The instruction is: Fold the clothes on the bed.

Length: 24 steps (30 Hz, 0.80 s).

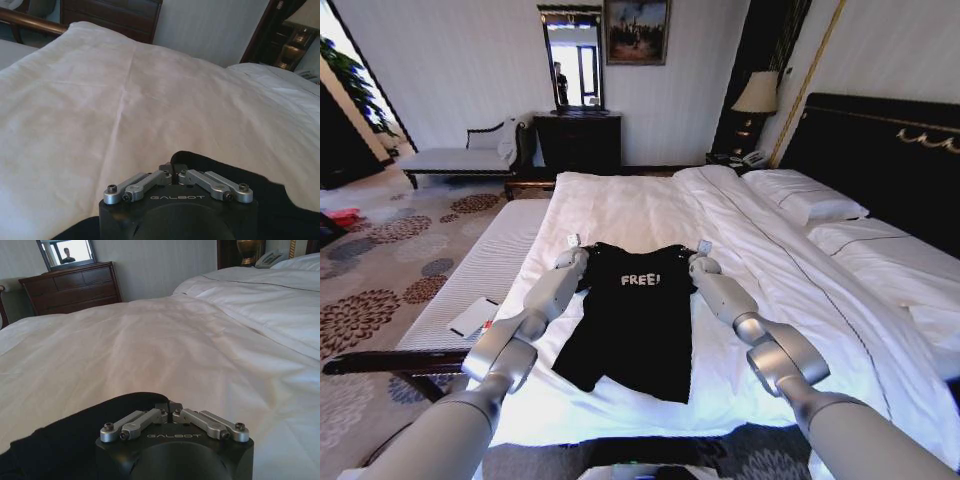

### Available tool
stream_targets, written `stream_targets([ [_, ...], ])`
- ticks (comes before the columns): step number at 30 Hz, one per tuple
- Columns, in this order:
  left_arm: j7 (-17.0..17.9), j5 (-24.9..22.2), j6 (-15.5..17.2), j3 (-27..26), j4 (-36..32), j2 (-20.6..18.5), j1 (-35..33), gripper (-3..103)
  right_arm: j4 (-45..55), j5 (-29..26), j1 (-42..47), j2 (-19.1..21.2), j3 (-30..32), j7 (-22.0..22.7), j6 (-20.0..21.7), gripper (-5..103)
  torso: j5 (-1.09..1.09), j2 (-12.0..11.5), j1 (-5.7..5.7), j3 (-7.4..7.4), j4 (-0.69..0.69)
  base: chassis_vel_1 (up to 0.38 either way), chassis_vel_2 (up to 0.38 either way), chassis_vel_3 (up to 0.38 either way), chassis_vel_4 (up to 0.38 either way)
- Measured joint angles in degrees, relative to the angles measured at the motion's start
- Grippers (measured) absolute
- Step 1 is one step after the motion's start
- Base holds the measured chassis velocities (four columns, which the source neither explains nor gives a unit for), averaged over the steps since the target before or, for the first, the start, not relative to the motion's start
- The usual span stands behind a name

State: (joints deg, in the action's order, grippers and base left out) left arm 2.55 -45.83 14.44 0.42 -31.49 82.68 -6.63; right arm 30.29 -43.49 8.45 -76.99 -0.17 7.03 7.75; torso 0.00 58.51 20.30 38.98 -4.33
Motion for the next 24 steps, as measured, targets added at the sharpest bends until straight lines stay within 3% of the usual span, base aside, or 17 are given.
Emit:
stream_targets([
  [4, -0.05, 0.12, 0.01, -0.15, 0.48, 0.79, 0.18, -2, 0.12, 0.47, 0.33, -0.07, -0.35, -0.27, 0.23, -3, 0.0, 0.0, 0.0, 0.0, -0.01, 0.0, 0.0, 0.0, 0.0],
  [7, 0.5, 0.02, 0.81, -0.2, 0.24, 1.25, 0.08, 13, 0.6, 0.98, 0.87, 0.15, -1.21, -0.67, 0.64, 7, 0.0, 0.0, 0.0, 0.0, 0.0, 0.0, 0.0, 0.0, 0.0],
  [8, 0.5, 0.02, 0.81, -0.2, 0.24, 1.25, 0.08, 13, 0.6, 0.98, 0.87, 0.15, -1.21, -0.67, 0.64, 7, 0.0, 0.0, 0.0, 0.0, 0.0, 0.0, 0.0, 0.0, 0.0],
  [9, 0.85, -0.01, 1.31, -0.26, 0.25, 1.37, -0.02, 13, 0.77, 1.02, 1.04, 0.21, -1.3, -0.64, 0.75, 12, 0.0, 0.0, 0.0, 0.0, -0.01, 0.0, 0.0, 0.0, 0.0],
  [12, 2.19, 0.2, 2.56, -1.57, 0.37, 1.26, -0.67, 29, 1.92, 0.75, 1.92, 0.89, -1.62, 0.21, 1.57, 28, 0.0, 0.0, 0.0, 0.0, -0.01, 0.0, 0.0, 0.0, 0.0],
  [14, 2.73, 0.22, 2.89, -2.03, 0.23, 1.01, -0.97, 34, 2.37, 0.46, 2.2, 1.25, -1.74, 0.47, 1.85, 28, 0.0, 0.0, 0.0, 0.0, 0.01, 0.0, 0.0, 0.0, 0.0],
  [17, 3.89, 0.13, 3.55, -2.68, -1.21, -0.24, -1.9, 45, 3.79, -0.97, 2.71, 2.37, -1.81, 1.28, 2.49, 45, 0.0, 0.0, 0.0, 0.0, 0.01, 0.0, 0.0, 0.0, 0.0],
  [18, 3.89, 0.13, 3.55, -2.68, -1.21, -0.24, -1.9, 45, 3.79, -0.97, 2.71, 2.37, -1.81, 1.28, 2.49, 45, 0.0, 0.0, 0.0, 0.0, 0.01, 0.0, 0.0, 0.0, 0.0],
  [19, 4.1, -0.19, 3.65, -2.6, -2.27, -0.93, -2.34, 51, 4.77, -1.76, 2.96, 2.99, -1.84, 1.61, 2.68, 45, -0.01, 0.0, 0.0, 0.0, 0.01, 0.0, 0.0, 0.0, 0.0],
  [21, 4.78, -1.18, 3.71, -1.92, -5.39, -2.93, -3.45, 61, 8.03, -3.71, 4.01, 4.76, -2.46, 2.13, 3.15, 56, 0.0, 0.0, 0.0, 0.0, 0.01, 0.0, 0.0, 0.0, 0.0],
  [23, 5.83, -2.66, 3.66, -0.66, -10.04, -6.04, -5.19, 67, 12.39, -5.58, 5.67, 7.58, -3.34, 2.93, 3.66, 67, 0.0, 0.0, 0.0, 0.0, 0.0, 0.0, 0.0, 0.0, 0.0],
  [24, 5.83, -2.66, 3.66, -0.66, -10.04, -6.04, -5.19, 67, 12.39, -5.58, 5.67, 7.58, -3.34, 2.93, 3.66, 67, 0.0, 0.0, 0.0, 0.0, 0.0, 0.0, 0.0, 0.0, 0.0],
])
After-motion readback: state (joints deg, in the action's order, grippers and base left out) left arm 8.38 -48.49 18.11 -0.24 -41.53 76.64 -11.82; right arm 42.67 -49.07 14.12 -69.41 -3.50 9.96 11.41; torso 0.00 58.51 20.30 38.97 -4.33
